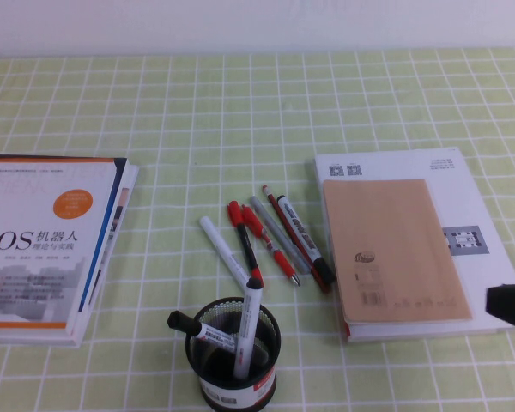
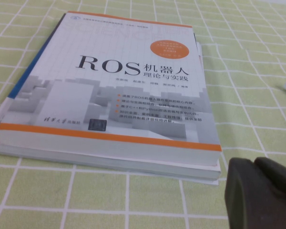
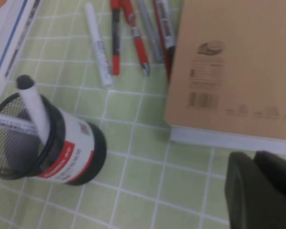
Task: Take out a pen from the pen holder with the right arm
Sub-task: 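Take a marker out of the pen holder and lay it on the table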
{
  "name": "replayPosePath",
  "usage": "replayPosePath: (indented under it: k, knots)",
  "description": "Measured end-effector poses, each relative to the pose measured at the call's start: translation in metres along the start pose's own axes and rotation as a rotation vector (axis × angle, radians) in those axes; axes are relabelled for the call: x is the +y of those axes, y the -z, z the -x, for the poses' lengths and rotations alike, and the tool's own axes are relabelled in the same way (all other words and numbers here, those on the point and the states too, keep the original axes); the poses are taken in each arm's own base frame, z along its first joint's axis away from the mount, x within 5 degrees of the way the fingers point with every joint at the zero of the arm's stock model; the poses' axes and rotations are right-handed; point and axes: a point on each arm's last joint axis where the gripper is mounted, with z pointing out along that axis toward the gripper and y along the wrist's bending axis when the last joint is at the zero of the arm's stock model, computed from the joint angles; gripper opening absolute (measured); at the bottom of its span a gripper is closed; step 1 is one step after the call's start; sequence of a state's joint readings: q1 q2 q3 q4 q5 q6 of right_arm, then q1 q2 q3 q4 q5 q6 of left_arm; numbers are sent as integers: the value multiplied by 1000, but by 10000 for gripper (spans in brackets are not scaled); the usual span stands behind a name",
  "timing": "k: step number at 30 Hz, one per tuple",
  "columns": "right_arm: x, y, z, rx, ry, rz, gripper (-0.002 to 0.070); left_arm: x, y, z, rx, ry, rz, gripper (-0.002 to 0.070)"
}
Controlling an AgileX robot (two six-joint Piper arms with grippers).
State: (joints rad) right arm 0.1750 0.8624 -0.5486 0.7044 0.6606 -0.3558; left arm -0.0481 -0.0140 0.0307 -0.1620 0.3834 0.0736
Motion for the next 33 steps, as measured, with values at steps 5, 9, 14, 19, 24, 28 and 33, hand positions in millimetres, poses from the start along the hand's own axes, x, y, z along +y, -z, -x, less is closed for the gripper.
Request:
replayPosePath:
  k: [5,9,14,19,24,28,33]
  knots:
    - [31,-24,11,37,117,96,-12,0,0,0,0,0,0,-8]
    - [62,-45,13,46,187,175,-12,0,0,0,0,0,0,-8]
    - [95,-68,7,39,239,238,-11,0,0,0,0,0,0,-8]
    - [116,-81,-5,11,264,270,75,0,0,0,0,0,0,-8]
    - [128,-91,-12,-37,280,270,326,0,0,0,0,0,0,-8]
    - [130,-104,-13,-94,236,234,438,0,0,0,0,0,0,-8]
    - [126,-117,-10,-141,149,187,462,0,0,0,0,0,0,-8]
